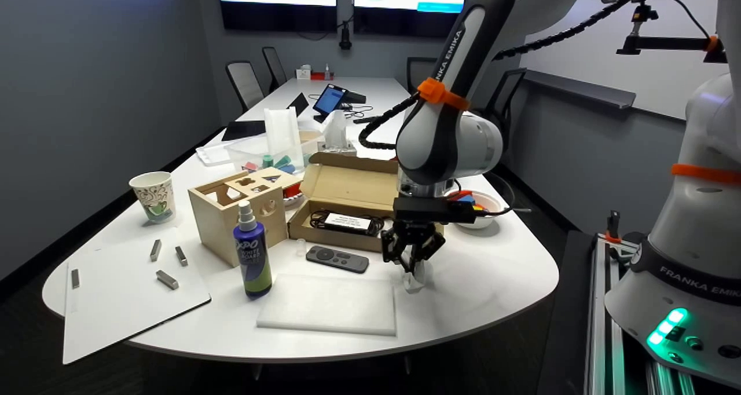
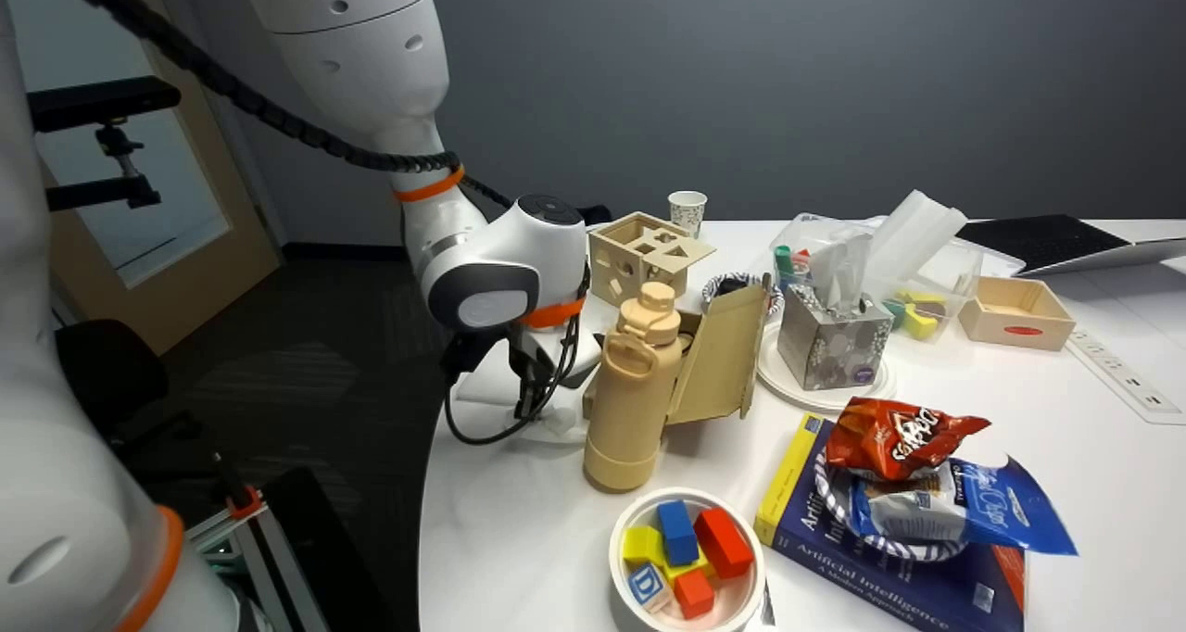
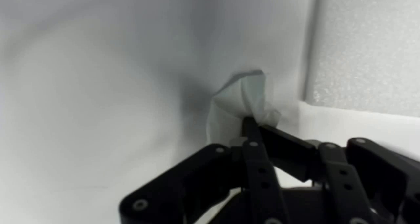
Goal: Use the white napkin to wipe the table.
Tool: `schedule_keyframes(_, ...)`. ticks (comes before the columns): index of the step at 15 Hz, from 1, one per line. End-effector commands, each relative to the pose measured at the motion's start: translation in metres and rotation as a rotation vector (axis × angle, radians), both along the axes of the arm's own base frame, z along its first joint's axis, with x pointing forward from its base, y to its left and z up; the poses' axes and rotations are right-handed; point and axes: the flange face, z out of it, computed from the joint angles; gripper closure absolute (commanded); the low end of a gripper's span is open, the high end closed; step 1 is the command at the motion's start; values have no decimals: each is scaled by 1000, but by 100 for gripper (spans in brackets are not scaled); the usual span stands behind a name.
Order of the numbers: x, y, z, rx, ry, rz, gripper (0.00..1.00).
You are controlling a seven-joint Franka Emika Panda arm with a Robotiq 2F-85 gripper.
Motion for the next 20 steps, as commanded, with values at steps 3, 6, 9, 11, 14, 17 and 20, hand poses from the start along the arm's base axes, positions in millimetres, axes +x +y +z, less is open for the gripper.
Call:
schedule_keyframes(3,17,29,7,20,-54,111,99)
schedule_keyframes(6,11,43,6,55,-32,153,99)
schedule_keyframes(9,0,57,1,98,3,204,99)
schedule_keyframes(11,-8,64,-4,124,34,225,99)
schedule_keyframes(14,-24,64,-13,116,95,199,99)
schedule_keyframes(17,-33,51,-15,88,122,136,99)
schedule_keyframes(20,-42,36,-14,54,142,46,99)
